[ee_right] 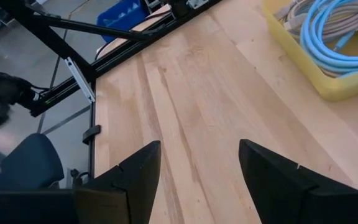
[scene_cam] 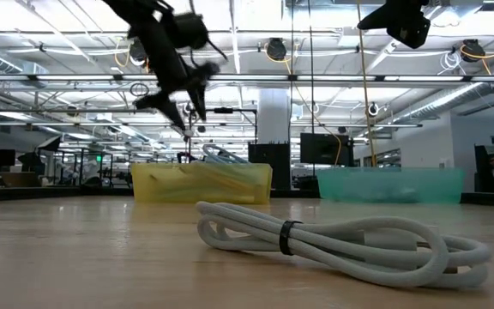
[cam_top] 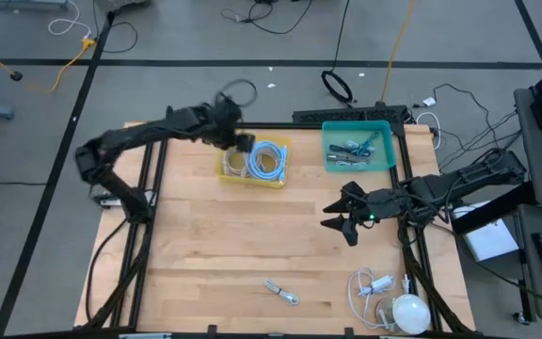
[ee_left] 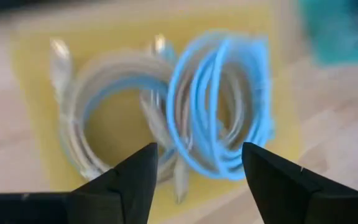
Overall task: Pick & Place USB Port
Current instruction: Put the white charger cable into the green bin
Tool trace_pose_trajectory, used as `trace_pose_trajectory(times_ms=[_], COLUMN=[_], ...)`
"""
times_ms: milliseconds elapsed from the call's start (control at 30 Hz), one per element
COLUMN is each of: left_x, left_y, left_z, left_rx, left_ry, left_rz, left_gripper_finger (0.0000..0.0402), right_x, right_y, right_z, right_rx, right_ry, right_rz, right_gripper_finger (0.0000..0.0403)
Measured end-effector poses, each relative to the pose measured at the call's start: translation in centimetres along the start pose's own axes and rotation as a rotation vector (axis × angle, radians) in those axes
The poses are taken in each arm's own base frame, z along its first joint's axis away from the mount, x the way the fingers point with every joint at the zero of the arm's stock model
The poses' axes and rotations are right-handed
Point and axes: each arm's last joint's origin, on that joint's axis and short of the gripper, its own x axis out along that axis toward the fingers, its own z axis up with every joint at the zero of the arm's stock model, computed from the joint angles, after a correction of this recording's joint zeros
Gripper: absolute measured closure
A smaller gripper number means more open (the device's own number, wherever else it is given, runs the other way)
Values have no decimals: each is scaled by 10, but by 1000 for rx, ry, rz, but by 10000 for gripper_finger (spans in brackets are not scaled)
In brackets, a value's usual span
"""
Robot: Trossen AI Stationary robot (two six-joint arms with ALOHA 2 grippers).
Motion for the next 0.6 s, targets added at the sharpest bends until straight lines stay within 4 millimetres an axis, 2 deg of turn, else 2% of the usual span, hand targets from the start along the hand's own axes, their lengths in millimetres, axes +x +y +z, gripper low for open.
trace_pose_trajectory(times_ms=[67, 167, 267, 333, 433, 600], left_x=[-28, -71, -104, -122, -138, -146], left_y=[3, -5, -19, -31, -39, -44], left_z=[3, -7, -35, -57, -93, -142], left_rx=[21, 95, 197, 255, 305, 312], left_ry=[-59, -113, -103, -93, -58, -35], left_rz=[-61, -220, -348, -411, -381, -221], left_gripper_finger=[162, 161, 161, 161, 160, 160], right_x=[0, 1, 10, 24, 56, 112], right_y=[0, 1, 3, 3, -3, -7], right_z=[0, -1, -3, -7, -20, -43], right_rx=[-1, -4, -40, -73, -98, -34], right_ry=[13, 20, 67, 133, 301, 591], right_rz=[15, 22, 56, 85, 92, 164], right_gripper_finger=[193, 193, 193, 193, 193, 193])
